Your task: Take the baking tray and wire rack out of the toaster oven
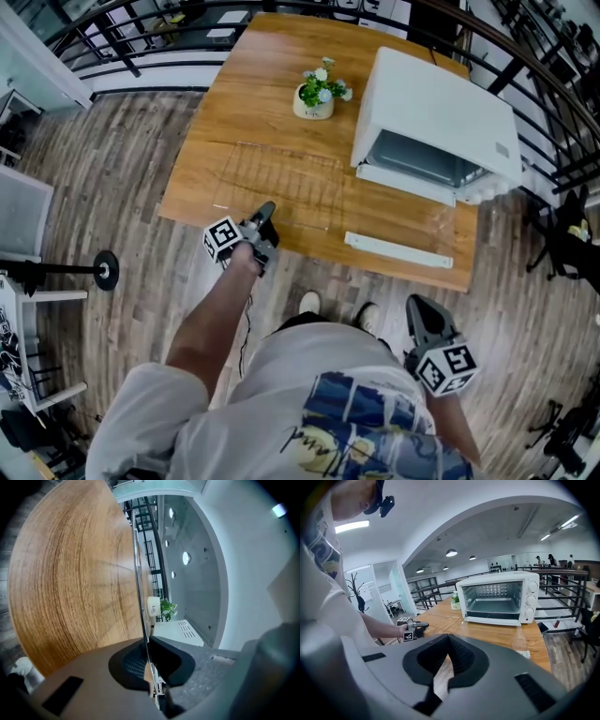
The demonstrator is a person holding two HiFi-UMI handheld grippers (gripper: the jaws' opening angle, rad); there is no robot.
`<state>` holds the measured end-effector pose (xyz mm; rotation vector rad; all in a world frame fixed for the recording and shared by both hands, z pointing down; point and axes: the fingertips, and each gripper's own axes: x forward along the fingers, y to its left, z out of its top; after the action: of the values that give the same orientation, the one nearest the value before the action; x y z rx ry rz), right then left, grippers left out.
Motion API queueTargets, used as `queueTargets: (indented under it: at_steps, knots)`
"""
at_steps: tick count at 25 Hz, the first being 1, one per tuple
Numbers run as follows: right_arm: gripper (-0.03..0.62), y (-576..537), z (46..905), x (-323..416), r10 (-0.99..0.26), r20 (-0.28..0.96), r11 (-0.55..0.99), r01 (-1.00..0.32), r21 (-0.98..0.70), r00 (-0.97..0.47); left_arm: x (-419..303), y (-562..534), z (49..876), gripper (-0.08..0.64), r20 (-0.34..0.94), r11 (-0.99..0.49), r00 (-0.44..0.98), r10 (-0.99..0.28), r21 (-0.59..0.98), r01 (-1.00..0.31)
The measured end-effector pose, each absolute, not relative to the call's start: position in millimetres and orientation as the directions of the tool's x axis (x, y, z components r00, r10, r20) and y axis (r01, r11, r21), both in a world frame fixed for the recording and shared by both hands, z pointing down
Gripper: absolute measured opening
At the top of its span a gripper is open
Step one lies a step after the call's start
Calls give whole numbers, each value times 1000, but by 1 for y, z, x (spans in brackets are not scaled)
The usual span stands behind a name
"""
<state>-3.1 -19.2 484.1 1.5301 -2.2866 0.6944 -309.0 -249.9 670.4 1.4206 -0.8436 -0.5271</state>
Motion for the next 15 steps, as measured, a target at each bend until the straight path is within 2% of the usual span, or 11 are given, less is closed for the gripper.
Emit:
queueTargets:
  at_steps: [15]
  knots:
    - [2, -17, 488, -7, -775, 498, 312, -921, -233, -389, -311, -252, 686, 3, 311, 171, 596, -740, 944, -281]
